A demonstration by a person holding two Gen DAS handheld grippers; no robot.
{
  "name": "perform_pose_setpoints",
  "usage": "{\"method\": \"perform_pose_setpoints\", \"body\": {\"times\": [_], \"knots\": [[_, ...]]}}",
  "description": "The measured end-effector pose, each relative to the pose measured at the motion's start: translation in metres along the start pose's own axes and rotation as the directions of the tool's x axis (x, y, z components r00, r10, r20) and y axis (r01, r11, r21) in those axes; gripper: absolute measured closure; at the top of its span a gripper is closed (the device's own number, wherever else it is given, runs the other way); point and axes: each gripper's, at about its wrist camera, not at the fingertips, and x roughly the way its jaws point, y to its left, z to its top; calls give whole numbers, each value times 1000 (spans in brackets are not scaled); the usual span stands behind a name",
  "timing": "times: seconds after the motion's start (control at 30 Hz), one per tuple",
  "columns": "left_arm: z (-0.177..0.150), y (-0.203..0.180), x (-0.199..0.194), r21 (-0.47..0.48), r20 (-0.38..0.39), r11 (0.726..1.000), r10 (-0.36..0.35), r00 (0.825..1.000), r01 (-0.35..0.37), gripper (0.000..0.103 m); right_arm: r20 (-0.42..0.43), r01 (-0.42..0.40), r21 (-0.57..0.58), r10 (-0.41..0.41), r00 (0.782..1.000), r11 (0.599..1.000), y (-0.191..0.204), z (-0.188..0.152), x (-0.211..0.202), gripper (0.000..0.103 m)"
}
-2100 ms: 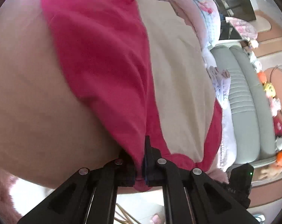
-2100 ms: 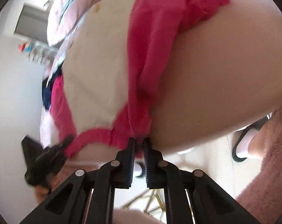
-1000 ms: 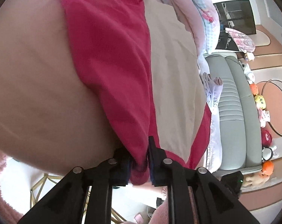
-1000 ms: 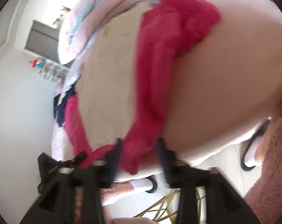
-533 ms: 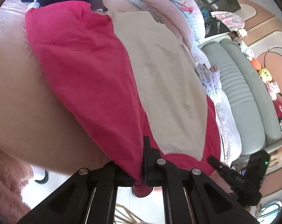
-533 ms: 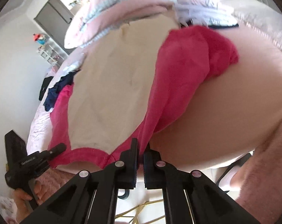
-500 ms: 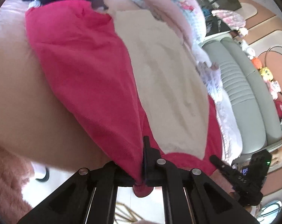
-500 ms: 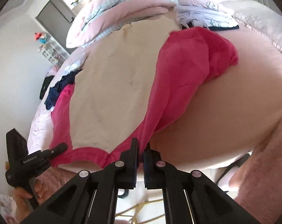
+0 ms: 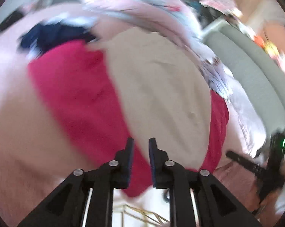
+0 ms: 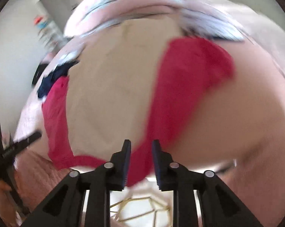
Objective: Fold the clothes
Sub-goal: 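Open both grippers and release the pink garment edges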
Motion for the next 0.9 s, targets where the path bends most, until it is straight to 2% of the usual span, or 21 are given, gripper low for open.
{"method": "perform_pose_setpoints", "body": {"times": [0.07, 0.13, 0.17, 0.2, 0.23, 0.3, 0.37, 0.47, 0.57, 0.6, 0.67, 0.77, 0.83, 0.87, 0.9], "knots": [[10, -14, 27, 48, -49, 999, -22, 999, 24, 86, 9, -2, -32, 2, 1000, 999, 6, 8, 2, 80], [9, -11, 47, 44, -102, 999, -15, 995, 20, 86, 18, -4, -65, 5, 1000, 998, 12, 16, 4, 80], [2, -5, 63, 34, -171, 999, 6, 985, 0, 86, 20, -2, -81, 3, 1000, 997, 14, 20, 6, 80], [-3, 0, 74, 25, -225, 1000, 22, 974, -17, 86, -7, 31, -95, -32, 999, 995, 15, 17, 18, 80], [-11, 7, 73, 17, -220, 1000, 5, 976, -1, 87, -52, 49, -98, -55, 997, 994, 14, 12, 32, 80], [-26, 17, 67, -6, -209, 999, -33, 977, 32, 87, -25, 29, -81, -31, 999, 996, 7, 1, 29, 81], [-37, 28, 56, -53, -212, 997, -73, 974, 63, 87, -41, 26, -104, -31, 999, 994, 1, -16, 16, 81], [-45, 37, 51, -90, -221, 993, -95, 971, 76, 87, -57, 12, -100, -18, 998, 995, -11, -35, -1, 79], [-45, 36, 49, -90, -222, 994, -80, 972, 62, 86, -37, -68, 65, 71, 997, 996, -42, -31, -18, 79], [-43, 32, 47, -74, -221, 996, -69, 973, 54, 86, -12, -76, 117, 78, 997, 990, -53, -27, -24, 79], [-39, 24, 44, -44, -220, 998, -46, 974, 38, 82, 56, -64, 204, 54, 997, 977, -80, -13, -42, 78], [-34, 23, 47, -48, -220, 998, -54, 974, 44, 75, 111, 5, 254, -35, 993, 967, -117, 4, -55, 60], [-30, 23, 50, -53, -220, 997, -61, 974, 50, 74, 143, -8, 356, -46, 989, 935, -150, 13, -51, 48], [-28, 23, 52, -56, -219, 997, -64, 974, 53, 73, 154, -43, 425, -26, 988, 904, -170, 16, -46, 47], [-28, 25, 52, -61, -218, 996, -69, 974, 57, 73, 166, -99, 514, 14, 986, 852, -193, 19, -38, 47]]}}
